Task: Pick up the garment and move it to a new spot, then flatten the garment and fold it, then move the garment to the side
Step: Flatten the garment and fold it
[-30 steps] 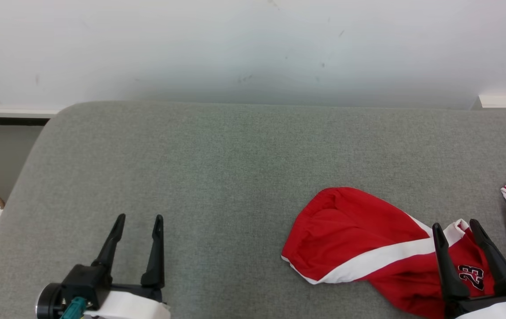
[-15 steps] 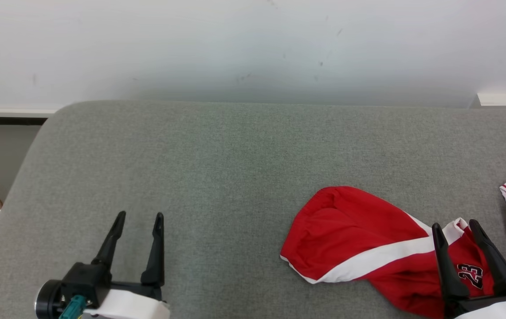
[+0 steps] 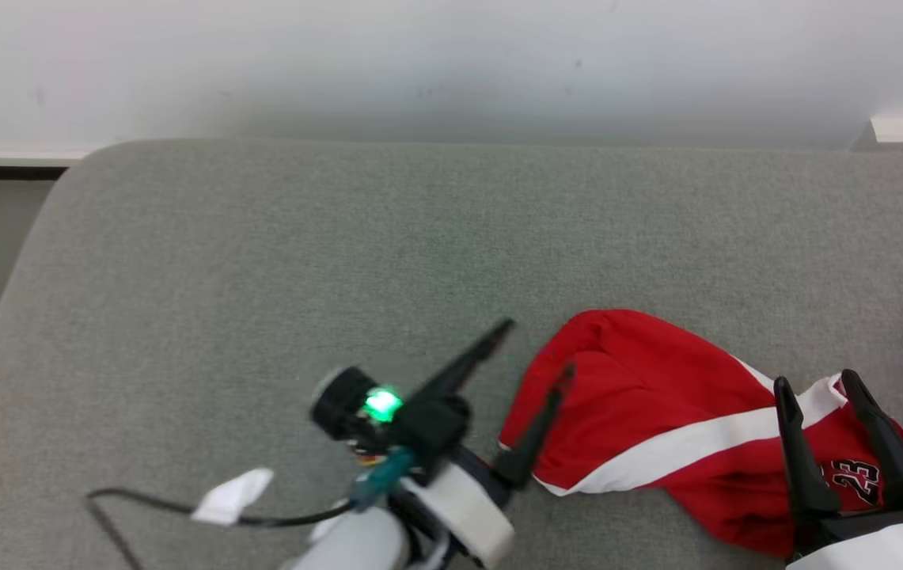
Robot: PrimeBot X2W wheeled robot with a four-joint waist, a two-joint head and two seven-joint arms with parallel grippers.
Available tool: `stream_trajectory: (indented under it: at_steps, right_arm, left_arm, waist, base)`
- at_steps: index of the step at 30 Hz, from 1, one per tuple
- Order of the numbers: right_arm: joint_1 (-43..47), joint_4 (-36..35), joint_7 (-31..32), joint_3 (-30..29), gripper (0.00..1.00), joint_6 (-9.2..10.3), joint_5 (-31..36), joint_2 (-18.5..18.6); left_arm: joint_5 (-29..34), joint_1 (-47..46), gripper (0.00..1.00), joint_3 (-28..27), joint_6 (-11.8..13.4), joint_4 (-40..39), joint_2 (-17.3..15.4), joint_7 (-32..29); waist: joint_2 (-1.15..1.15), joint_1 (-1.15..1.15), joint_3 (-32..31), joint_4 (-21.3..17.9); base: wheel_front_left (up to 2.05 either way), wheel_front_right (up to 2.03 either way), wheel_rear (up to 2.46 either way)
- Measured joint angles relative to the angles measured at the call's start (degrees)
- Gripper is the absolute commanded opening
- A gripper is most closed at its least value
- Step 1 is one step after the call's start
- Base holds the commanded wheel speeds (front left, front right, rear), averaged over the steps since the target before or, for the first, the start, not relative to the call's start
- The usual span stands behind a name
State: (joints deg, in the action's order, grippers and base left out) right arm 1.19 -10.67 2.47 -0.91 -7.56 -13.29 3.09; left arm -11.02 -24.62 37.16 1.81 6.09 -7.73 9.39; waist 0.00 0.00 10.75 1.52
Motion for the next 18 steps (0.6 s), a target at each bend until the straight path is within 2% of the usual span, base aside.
stream_trajectory:
  at_steps: [5, 11, 17, 18]
  right_arm:
    - [-0.57, 0.41, -0.11, 0.83, 1.0, 0.0, 0.01, -0.02]
    - [-0.94, 1.4, -0.67, 1.18, 1.0, 0.0, -0.26, -0.02]
    - [-1.38, 2.04, -1.03, 1.56, 1.0, 0.0, -0.33, -0.04]
    - [-1.48, 2.13, -1.11, 1.68, 1.0, 0.0, -0.34, -0.03]
  left_arm:
    - [0.44, -3.61, 1.0, 6.0, -4.39, 9.61, 2.67, -3.5]
    - [-0.59, -6.81, 1.0, 8.48, -6.37, 19.28, 3.67, -8.01]
    - [-2.49, -9.67, 1.0, 9.39, -7.24, 26.17, 4.19, -13.24]
    - [-3.39, -9.96, 0.71, 9.33, -7.4, 26.95, 4.26, -13.83]
  waist:
    - [0.0, 0.0, 1.5, -1.56]
    - [0.0, 0.0, 2.63, -3.39]
    - [0.0, 0.0, 3.35, -4.56]
    - [0.0, 0.0, 3.38, -4.73]
  base:
    - [0.0, 0.0, 0.0]
    - [0.0, 0.0, 0.0]
    - [0.0, 0.0, 0.0]
    - [0.0, 0.0, 0.0]
